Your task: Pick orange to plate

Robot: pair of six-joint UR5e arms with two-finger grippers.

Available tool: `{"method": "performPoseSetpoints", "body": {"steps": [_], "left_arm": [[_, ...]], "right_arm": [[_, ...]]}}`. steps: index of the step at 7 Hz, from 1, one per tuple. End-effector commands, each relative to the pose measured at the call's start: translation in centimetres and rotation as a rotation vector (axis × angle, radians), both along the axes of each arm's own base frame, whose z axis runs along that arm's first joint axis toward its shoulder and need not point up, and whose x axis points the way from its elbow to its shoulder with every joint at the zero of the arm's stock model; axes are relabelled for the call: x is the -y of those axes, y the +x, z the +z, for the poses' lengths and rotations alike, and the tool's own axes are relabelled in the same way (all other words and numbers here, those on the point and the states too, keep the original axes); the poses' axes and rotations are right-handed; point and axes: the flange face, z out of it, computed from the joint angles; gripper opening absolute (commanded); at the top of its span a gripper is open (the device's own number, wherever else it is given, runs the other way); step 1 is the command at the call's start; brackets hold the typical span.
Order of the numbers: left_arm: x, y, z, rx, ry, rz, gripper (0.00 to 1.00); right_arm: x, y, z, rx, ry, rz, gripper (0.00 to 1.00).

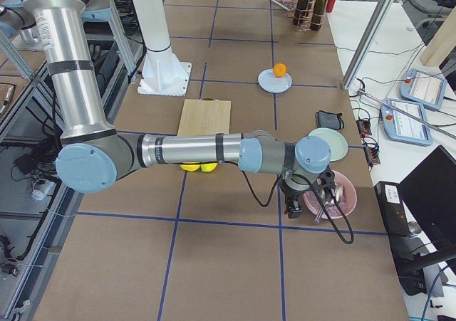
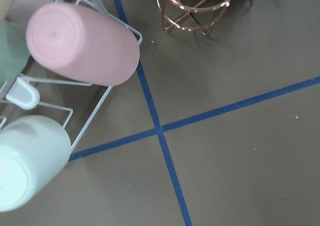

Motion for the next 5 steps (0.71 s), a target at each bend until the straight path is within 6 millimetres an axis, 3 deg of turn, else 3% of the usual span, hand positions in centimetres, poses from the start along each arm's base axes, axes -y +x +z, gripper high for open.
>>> {"method": "performPoseSetpoints", "body": {"steps": [1,2,5], "left_arm": [[-0.9,-2.1,-0.6,-0.003,-0.084,-0.041,1.00],[-1.4,-2.2,-2.2,-0.003,-0.090,-0.044,1.00],[-1.6,-2.5,-2.2,-0.001,-0.090,-0.047,1.00]], "right_arm": [[-2.0,1.7,0.7,0.016,-0.059,0.086,1.00],[-2.1,1.7,0.6,0.043,-0.084,0.110,1.00],[-5.0,1.8,1.2,0.048,-0.105,0.130,1.00]]}}
